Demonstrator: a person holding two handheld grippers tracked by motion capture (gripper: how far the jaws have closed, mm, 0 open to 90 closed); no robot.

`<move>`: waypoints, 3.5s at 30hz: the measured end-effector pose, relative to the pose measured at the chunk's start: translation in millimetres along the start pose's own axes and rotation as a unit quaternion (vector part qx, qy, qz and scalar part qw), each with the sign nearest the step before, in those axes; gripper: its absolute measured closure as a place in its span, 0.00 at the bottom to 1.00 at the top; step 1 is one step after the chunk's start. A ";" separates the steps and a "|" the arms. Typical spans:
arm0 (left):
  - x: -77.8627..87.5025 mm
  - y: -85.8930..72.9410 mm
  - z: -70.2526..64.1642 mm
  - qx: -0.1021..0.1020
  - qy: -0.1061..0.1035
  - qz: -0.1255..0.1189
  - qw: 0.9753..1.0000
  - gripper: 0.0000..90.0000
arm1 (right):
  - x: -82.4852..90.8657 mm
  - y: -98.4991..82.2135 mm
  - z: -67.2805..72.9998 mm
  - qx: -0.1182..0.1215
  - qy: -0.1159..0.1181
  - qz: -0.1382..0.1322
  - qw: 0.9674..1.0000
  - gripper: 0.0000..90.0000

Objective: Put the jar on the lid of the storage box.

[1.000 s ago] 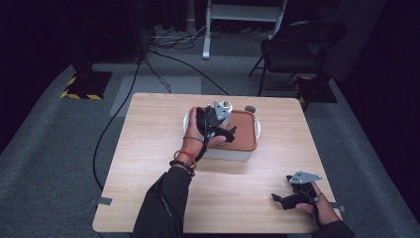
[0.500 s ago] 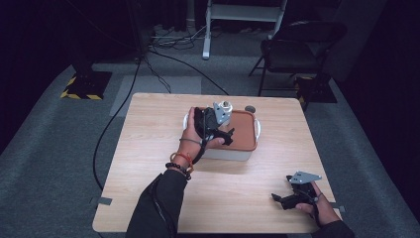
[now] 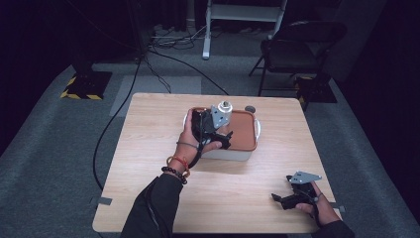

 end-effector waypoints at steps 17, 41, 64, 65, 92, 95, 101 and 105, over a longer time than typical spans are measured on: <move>11.8 -12.6 -5.3 0.015 -0.012 -0.018 1.000 0.03 | 0.0 0.0 0.0 0.000 0.000 0.000 1.000 0.00; 28.9 -45.9 -5.6 0.022 -0.016 -0.009 1.000 0.03 | 0.0 0.0 0.0 0.000 0.000 0.000 1.000 0.00; 43.9 -82.5 -11.3 0.011 -0.019 0.015 1.000 0.03 | 0.0 0.0 0.0 0.000 0.000 0.000 1.000 0.00; 44.2 -84.8 -11.9 0.011 -0.020 0.016 1.000 0.03 | 0.0 0.0 0.0 0.000 0.000 0.000 1.000 0.00; 68.0 -139.8 -13.9 -0.001 -0.014 0.063 0.998 0.03 | 0.0 0.0 0.0 0.000 0.000 0.000 1.000 0.00; 71.7 -147.8 -13.4 -0.001 -0.014 0.070 0.997 0.03 | 0.0 0.0 0.0 0.000 0.000 0.000 1.000 0.00; 77.2 -159.9 -11.1 0.003 -0.010 0.080 0.997 0.03 | 0.0 0.0 0.0 0.000 0.000 0.000 1.000 0.00; 80.3 -167.0 -10.6 0.003 -0.008 0.087 0.996 0.03 | 0.0 0.0 0.0 0.000 0.000 0.000 1.000 0.00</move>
Point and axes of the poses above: each handheld gripper's, and its own axes: x roughly backward along the jaws, y roughly out of its top, z roughly to its left, the point moved 8 cm from there along -x, roughly forward along the jaws, and after that the axes turned 10 degrees about -z, right-handed, at the moved point
